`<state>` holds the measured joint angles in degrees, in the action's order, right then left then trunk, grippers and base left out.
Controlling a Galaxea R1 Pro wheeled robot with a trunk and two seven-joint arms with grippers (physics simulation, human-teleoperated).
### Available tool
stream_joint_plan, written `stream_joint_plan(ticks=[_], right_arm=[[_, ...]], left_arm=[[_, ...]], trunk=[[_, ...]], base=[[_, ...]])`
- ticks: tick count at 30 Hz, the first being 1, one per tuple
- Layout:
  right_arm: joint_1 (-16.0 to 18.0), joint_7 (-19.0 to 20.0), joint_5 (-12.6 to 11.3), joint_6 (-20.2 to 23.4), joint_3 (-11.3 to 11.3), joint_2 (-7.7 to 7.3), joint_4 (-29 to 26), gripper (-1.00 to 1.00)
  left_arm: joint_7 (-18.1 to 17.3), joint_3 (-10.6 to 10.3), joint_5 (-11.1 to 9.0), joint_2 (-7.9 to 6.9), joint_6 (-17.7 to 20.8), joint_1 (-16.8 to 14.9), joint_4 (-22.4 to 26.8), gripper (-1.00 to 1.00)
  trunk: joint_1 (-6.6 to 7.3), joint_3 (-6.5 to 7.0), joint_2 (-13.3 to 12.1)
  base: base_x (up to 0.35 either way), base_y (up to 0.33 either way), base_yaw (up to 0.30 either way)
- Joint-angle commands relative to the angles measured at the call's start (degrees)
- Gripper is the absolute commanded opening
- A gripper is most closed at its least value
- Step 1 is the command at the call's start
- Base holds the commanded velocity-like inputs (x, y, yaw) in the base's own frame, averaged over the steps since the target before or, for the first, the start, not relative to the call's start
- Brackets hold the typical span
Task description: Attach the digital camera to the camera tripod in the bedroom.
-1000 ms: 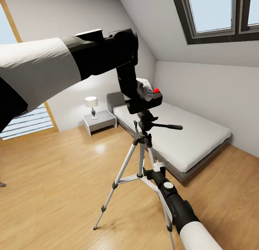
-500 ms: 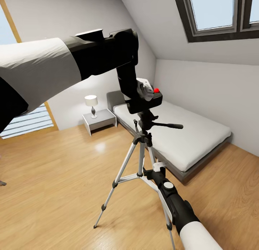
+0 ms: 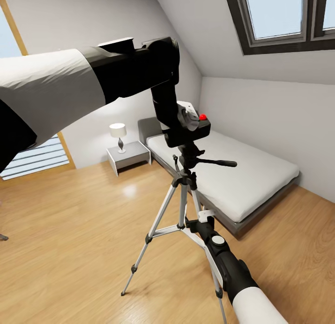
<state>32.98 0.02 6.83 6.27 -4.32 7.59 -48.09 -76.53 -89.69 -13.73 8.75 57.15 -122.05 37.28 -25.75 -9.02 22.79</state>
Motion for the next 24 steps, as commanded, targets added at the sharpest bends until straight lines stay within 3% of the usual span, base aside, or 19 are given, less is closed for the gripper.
stream_joint_plan(ticks=[1,24], right_arm=[[0.03,-0.01,0.62,0.41,0.00,0.00,-0.14,1.00],[0.05,-0.02,0.64,-1.61,-0.07,-0.03,-0.16,1.00]], left_arm=[[-0.13,-0.22,-0.16,0.02,0.41,-0.12,0.00,-1.00],[-0.12,-0.02,-0.11,0.03,0.41,-0.12,-0.09,-1.00]], trunk=[[-0.04,-0.13,0.13],[-0.04,-0.13,0.13]], base=[[0.000,0.000,0.000],[0.000,0.000,0.000]])
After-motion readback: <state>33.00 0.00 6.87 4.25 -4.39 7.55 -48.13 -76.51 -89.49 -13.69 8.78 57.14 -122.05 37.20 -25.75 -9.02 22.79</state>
